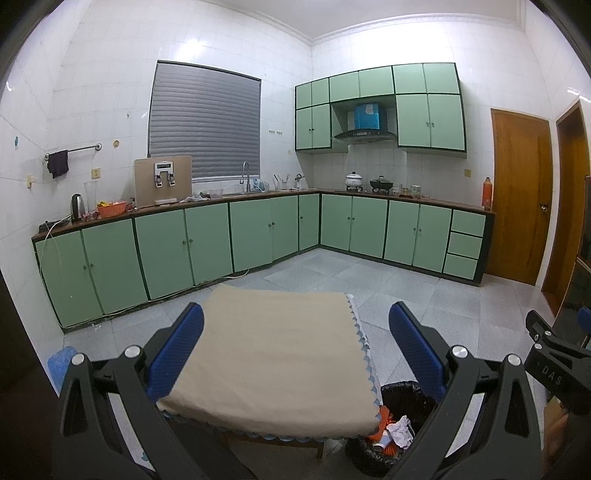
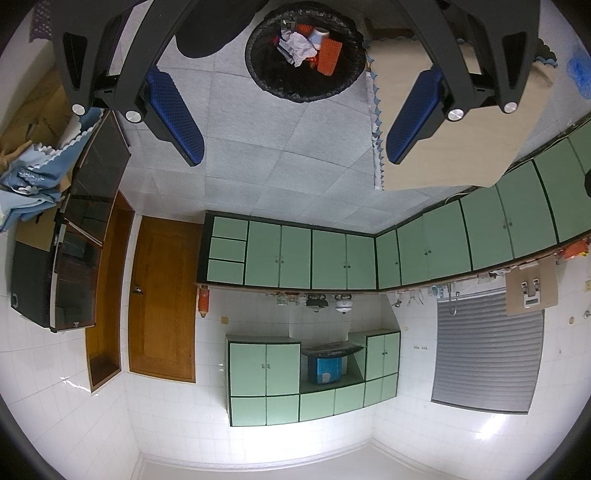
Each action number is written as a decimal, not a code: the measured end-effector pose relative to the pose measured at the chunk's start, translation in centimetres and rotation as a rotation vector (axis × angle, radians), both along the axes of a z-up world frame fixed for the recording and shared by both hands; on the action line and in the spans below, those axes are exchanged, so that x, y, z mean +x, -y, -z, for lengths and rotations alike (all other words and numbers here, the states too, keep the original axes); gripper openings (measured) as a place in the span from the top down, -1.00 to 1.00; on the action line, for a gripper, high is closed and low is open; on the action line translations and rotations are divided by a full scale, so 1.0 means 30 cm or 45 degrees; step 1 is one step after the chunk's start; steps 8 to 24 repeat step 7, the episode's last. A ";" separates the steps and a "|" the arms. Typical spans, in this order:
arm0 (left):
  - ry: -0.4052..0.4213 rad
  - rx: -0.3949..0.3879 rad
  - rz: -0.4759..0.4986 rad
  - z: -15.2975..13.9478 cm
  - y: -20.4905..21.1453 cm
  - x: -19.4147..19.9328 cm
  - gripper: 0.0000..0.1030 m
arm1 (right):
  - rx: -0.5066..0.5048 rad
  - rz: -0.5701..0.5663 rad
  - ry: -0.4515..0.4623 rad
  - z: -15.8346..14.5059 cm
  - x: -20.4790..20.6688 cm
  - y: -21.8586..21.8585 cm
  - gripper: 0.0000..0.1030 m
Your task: Collect trash
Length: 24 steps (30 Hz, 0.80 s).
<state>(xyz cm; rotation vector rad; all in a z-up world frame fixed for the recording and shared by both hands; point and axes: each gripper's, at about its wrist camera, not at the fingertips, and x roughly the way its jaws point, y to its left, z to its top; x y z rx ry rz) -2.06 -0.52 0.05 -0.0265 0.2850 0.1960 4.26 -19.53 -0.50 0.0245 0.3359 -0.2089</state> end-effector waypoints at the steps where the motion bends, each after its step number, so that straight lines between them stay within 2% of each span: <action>1: -0.002 -0.001 0.001 0.001 -0.001 0.001 -0.89 | -0.001 0.001 0.000 -0.001 0.000 0.002 -0.88; 24: -0.005 -0.001 0.001 0.003 -0.006 0.002 -0.89 | -0.001 0.005 -0.003 0.000 0.007 0.014 -0.88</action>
